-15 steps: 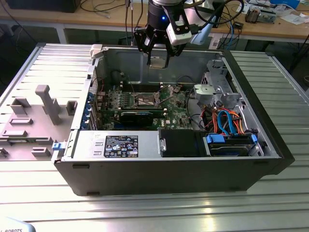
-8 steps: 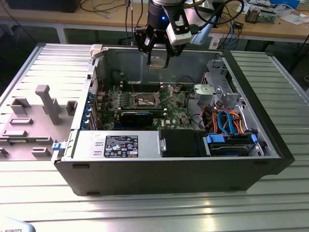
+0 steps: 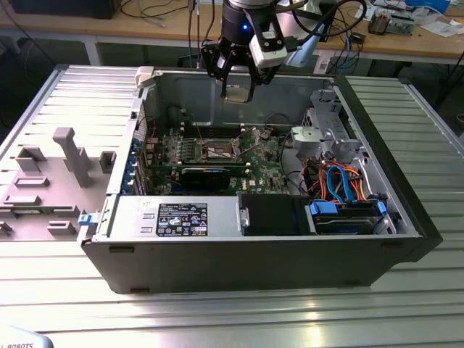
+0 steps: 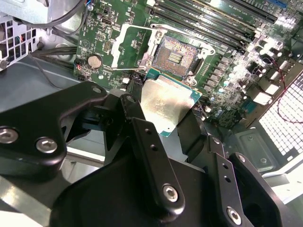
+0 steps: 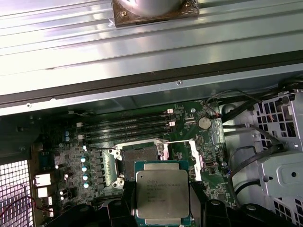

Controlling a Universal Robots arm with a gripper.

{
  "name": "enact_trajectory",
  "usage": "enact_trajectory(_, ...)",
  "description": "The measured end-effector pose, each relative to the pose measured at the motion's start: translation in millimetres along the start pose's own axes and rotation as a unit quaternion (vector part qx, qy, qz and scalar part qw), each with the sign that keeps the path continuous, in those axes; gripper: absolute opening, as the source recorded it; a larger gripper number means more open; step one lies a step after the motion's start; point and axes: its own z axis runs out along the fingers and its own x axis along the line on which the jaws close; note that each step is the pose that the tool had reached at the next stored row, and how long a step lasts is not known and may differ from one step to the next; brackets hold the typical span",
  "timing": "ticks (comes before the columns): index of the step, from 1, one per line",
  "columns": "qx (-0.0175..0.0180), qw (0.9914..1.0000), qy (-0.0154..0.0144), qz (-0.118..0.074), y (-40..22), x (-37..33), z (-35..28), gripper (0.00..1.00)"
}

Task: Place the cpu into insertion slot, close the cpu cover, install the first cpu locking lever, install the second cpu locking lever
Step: 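Place the cpu into insertion slot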

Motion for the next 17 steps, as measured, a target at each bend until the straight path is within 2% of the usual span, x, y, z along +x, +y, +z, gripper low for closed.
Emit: enact_trajectory(17,-0.0002,0.99998,-0.0006,0.006,0.0,0.0,0.1,0.54)
